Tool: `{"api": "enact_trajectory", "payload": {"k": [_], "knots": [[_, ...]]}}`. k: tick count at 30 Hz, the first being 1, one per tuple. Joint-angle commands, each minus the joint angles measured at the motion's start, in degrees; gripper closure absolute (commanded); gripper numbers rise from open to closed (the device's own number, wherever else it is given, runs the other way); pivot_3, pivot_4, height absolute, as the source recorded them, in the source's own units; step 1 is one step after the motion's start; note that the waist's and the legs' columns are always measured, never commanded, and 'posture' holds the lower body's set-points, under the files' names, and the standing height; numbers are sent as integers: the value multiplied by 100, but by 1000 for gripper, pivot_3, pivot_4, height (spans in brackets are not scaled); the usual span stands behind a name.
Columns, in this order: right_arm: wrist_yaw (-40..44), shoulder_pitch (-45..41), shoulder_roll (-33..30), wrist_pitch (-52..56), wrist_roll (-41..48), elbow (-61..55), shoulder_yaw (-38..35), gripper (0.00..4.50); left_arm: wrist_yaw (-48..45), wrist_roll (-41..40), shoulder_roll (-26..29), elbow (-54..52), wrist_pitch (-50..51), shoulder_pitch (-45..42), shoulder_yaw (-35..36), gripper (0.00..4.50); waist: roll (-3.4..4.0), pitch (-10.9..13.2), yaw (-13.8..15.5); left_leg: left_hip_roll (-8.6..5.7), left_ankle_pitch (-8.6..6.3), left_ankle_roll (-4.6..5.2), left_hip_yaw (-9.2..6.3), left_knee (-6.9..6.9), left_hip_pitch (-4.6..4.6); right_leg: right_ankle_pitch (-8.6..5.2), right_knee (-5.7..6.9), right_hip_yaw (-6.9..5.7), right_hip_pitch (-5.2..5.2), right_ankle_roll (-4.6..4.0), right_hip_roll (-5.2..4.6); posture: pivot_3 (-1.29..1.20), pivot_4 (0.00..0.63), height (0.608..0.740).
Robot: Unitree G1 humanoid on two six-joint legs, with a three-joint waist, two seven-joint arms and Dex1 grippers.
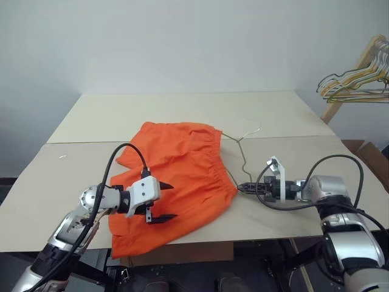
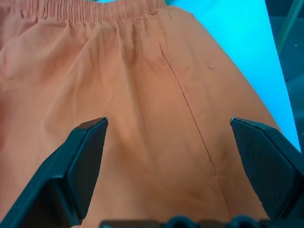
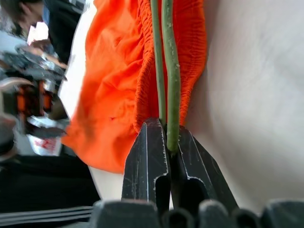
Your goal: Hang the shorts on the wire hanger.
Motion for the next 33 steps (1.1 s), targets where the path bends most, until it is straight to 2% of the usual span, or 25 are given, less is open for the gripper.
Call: {"api": "enact_trajectory", "payload": {"k": [1, 5, 8, 11, 14, 19, 22, 28, 33], "knots": [[-299, 341, -151, -943, -124, -1432, -215, 4500, 52, -85, 16, -145, -78, -106, 186, 8, 2, 1, 1, 0, 0, 0, -1, 0, 0, 0, 0, -1, 0, 1, 0, -44, 0, 740], [-541, 564, -399, -1165, -335, -2354, -88, 4500, 194, -263, -91, -167, 151, -892, 426, 8, 4, 3, 28, 0, 1, -1, 0, 4, -3, 0, 1, -2, -2, 1, 1, -39, 0, 740], [-705, 677, -485, -1472, -542, -2839, 40, 4500, 189, -704, -135, 134, 451, -1958, 821, 8, 0, 2, 65, 0, 0, -1, -2, 5, -4, 1, -3, -4, -1, 2, 2, -41, 0, 740], [-879, 755, -489, -1886, -815, -3160, 208, 4500, 212, -904, -178, 795, 605, -3023, 1069, 8, 0, 2, 95, -2, 0, -1, -3, 7, -8, 1, -4, -5, -2, 3, 2, -44, 0, 740], [-1041, 731, -423, -2033, -958, -3344, 357, 4500, 0, -694, -80, 1721, 386, -3812, 1017, 8, 1, 1, 76, -6, 0, 0, -2, 5, -4, 0, -5, -2, -1, 4, 1, -44, 0, 740], [-1163, 742, -360, -2269, -1141, -3591, 611, 4500, -1285, -273, 291, 3003, -635, -4275, 524, 8, 2, 2, -8, -3, 1, 0, -4, -1, 2, -1, -2, -3, -1, 1, 7, -47, 0, 740], [-1377, 769, -348, -2653, -1508, -3683, 848, 4500, -1746, 7, 312, 3773, -1097, -4528, 282, 8, 3, 3, -30, -4, 1, -1, -4, 2, -7, -1, -3, -5, -5, 1, 6, -57, 0, 740], [-1575, 616, -194, -2804, -1773, -3600, 1067, 4500, -2224, 549, -38, 5219, -1910, -5171, -130, 8, 1, 4, -17, -5, 1, 0, -5, 8, -16, -1, -4, -8, -7, 1, 3, -57, 0, 740], [-1628, 563, -170, -2902, -1973, -3585, 1198, 4500, -2556, 778, -333, 5994, -2304, -5581, -256, 8, 0, 4, -32, -5, 1, 0, -5, 10, -19, -1, -3, -8, -9, 2, 3, -63, 0, 740]]}}
